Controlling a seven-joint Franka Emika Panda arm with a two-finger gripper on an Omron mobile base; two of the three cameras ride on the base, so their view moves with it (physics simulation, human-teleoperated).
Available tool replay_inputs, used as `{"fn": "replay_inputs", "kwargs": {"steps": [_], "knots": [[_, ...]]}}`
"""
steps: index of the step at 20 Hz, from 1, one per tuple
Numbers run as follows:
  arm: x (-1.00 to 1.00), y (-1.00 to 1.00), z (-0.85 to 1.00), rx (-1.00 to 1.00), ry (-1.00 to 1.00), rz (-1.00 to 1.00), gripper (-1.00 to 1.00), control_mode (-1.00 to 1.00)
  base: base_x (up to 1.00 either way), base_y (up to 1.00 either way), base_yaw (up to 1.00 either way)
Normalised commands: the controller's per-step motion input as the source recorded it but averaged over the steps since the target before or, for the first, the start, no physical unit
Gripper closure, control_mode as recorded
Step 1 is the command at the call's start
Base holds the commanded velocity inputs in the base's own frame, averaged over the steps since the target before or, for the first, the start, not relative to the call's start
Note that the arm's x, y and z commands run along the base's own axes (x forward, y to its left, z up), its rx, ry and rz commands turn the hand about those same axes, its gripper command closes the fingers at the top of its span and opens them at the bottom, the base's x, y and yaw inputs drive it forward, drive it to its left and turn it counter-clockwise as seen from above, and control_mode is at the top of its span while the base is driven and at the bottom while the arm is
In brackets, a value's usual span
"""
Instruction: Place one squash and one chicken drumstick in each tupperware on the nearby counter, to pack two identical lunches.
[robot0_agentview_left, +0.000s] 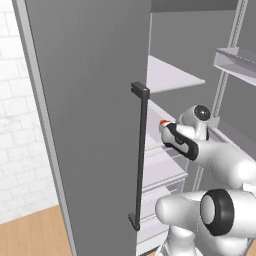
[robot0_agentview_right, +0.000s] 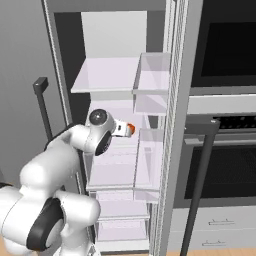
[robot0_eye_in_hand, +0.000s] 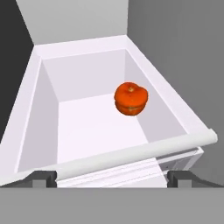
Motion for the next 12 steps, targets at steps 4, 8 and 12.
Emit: {"fn": "replay_inputs", "kwargs": {"steps": [4,8,12], "knots": [[0.39,-0.08,-0.06,0.0,0.02,0.0,-1.0,-1.0,0.0,0.0,0.0],[0.4,0.0,-0.16,0.0,0.04,0.0,-1.0,-1.0,0.0,0.0,0.0],[0.38,-0.11,-0.16,0.0,0.04,0.0,-1.0,-1.0,0.0,0.0,0.0]]}}
